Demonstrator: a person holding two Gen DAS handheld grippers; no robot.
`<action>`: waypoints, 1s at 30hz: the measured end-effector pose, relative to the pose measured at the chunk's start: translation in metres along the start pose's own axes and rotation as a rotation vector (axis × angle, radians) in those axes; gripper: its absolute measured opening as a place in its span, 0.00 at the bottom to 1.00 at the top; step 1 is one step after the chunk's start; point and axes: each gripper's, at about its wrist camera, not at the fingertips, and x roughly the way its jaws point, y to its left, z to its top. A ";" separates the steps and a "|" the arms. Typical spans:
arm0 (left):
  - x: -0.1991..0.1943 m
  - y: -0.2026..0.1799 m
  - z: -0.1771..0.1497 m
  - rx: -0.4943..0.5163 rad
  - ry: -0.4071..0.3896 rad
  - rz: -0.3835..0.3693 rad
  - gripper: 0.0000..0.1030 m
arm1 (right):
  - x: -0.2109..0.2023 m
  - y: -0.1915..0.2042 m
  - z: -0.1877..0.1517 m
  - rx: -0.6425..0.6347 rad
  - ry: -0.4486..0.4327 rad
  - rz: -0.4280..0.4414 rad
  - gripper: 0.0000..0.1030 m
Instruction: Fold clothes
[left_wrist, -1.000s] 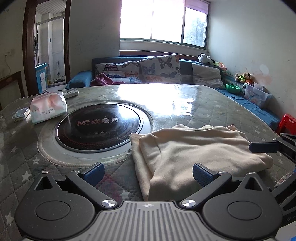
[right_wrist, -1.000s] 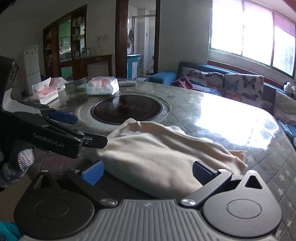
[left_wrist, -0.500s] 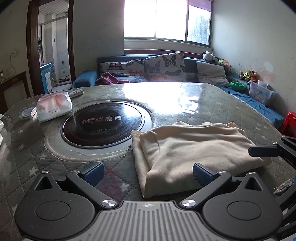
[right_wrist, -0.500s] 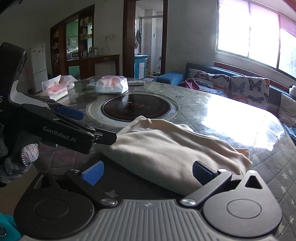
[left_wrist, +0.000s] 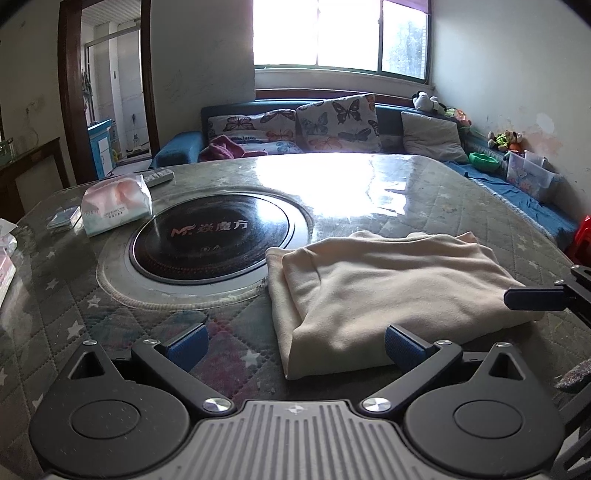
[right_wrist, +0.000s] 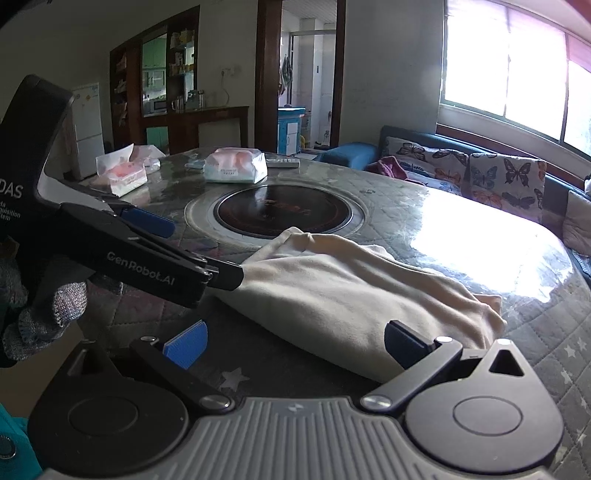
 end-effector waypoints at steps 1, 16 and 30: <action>0.000 0.000 0.000 0.000 0.000 0.003 1.00 | 0.000 0.001 0.001 -0.003 0.002 0.002 1.00; 0.012 0.004 0.008 -0.001 0.013 0.021 1.00 | 0.014 0.012 0.010 -0.081 0.040 0.031 1.00; 0.026 0.012 0.015 -0.008 0.031 0.031 1.00 | 0.030 0.011 0.019 -0.089 0.069 0.054 1.00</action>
